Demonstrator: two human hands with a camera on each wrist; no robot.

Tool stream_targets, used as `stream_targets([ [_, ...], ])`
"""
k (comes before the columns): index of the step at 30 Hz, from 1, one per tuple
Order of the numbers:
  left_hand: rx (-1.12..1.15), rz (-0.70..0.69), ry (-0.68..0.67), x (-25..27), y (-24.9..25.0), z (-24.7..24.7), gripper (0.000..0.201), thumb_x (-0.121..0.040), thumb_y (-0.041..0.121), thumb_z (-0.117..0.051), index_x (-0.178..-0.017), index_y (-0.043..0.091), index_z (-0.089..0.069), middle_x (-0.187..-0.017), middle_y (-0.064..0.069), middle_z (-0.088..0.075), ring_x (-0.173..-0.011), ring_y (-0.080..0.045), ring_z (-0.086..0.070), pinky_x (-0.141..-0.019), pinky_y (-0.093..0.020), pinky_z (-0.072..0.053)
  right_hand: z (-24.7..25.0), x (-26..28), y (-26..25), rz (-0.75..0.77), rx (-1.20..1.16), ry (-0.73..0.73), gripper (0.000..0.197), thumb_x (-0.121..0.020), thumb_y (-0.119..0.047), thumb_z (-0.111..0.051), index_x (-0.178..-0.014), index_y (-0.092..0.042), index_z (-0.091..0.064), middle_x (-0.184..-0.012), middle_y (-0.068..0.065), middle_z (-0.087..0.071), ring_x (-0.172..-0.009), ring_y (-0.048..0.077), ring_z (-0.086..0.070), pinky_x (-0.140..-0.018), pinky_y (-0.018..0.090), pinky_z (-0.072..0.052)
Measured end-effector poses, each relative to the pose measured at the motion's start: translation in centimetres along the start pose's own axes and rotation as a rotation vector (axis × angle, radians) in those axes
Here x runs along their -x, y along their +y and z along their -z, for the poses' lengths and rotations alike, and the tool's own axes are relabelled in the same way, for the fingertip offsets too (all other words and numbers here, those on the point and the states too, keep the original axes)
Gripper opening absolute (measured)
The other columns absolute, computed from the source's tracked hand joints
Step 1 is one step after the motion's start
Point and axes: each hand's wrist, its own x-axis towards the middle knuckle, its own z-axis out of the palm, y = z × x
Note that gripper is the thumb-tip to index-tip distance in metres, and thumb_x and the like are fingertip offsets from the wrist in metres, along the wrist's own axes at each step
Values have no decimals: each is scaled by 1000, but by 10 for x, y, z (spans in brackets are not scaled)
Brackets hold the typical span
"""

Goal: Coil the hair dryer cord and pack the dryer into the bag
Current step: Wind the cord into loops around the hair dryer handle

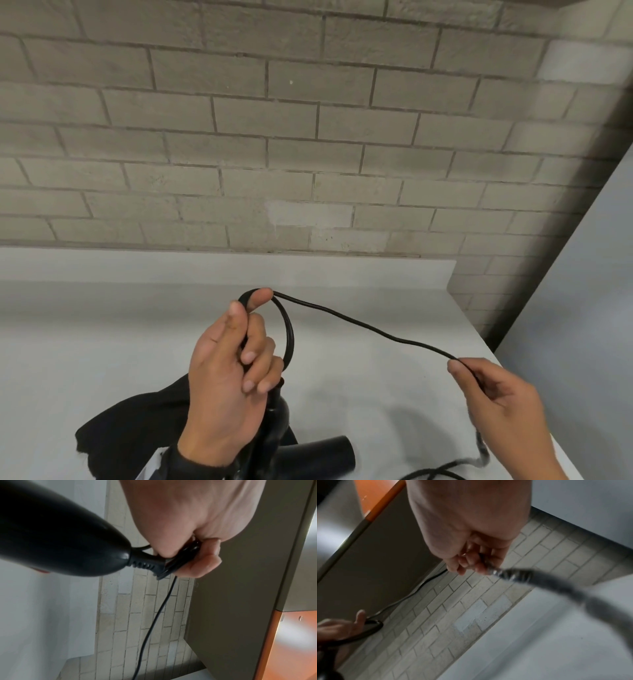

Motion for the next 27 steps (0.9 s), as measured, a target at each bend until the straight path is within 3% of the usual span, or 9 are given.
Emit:
stream_targets([
  [2, -34, -23, 4, -1, 0, -1, 38, -94, 32, -43, -110, 5, -65, -49, 4, -31, -29, -2, -25, -31, -16, -29, -1, 4, -5, 30, -24, -17, 19, -84, -18, -73, -72, -32, -71, -59, -5, -64, -48, 12, -51, -50, 13, -42],
  [4, -68, -42, 1, -3, 0, -1, 41, -92, 34, -45, -115, 5, -64, -49, 3, -33, -30, -4, -26, -32, -19, -33, -2, 10, -17, 115, 18, -35, 10, -80, -42, -69, -74, -34, -72, -59, -6, -64, -47, 17, -51, -51, 10, -40],
  [6, -110, -57, -1, -4, 0, -2, 45, -90, 37, -47, -119, 6, -62, -50, 2, -37, -30, -6, -31, -35, -22, -39, -2, 16, -32, 243, 127, -59, 19, -73, -52, -62, -74, -38, -74, -57, -16, -62, -44, 3, -49, -52, 2, -38],
  [9, -163, -88, -35, -5, -5, -1, 50, -88, 45, -59, -121, 8, -63, -52, -1, -43, -34, -13, -42, -44, -30, -51, -7, 25, -54, 430, 269, -95, 21, -78, -49, -59, -81, -37, -77, -59, -25, -63, -53, -7, -56, -62, 1, -41],
  [12, -247, -113, -106, -5, -8, -1, 61, -75, 59, -73, -118, 17, -66, -56, -4, -52, -42, -20, -56, -58, -39, -58, -9, 29, -69, 589, 345, -140, 22, -86, -50, -56, -84, -40, -76, -53, -17, -60, -44, -2, -51, -53, 10, -43],
  [15, -326, -122, -131, -3, -9, -3, 57, -77, 59, -71, -117, 20, -66, -61, -8, -60, -54, -30, -67, -69, -43, -60, -4, 30, -84, 742, 433, -210, 12, -84, -44, -62, -93, -39, -68, -52, -10, -49, -42, 4, -43, -41, 16, -42],
  [18, -413, -122, -146, -1, -11, -5, 44, -88, 50, -59, -119, 19, -63, -66, -12, -67, -65, -37, -72, -78, -46, -61, -3, 29, -98, 846, 504, -271, 10, -86, -43, -61, -94, -37, -64, -53, -5, -43, -41, 8, -39, -40, 14, -43],
  [24, -588, -57, -311, 8, -9, -13, 55, -77, 71, -60, -117, 34, -63, -81, -15, -76, -80, -29, -76, -75, -29, -59, -8, 18, -121, 802, 318, -301, 6, -89, -41, -63, -94, -38, -65, -56, -7, -43, -48, 5, -37, -41, 20, -40],
  [27, -582, 4, -391, 14, -8, -14, 55, -77, 71, -61, -117, 34, -65, -80, -16, -75, -78, -30, -76, -72, -26, -58, -10, 9, -129, 734, 176, -312, 6, -92, -39, -61, -95, -39, -66, -59, -11, -49, -50, 0, -40, -47, 11, -33],
])
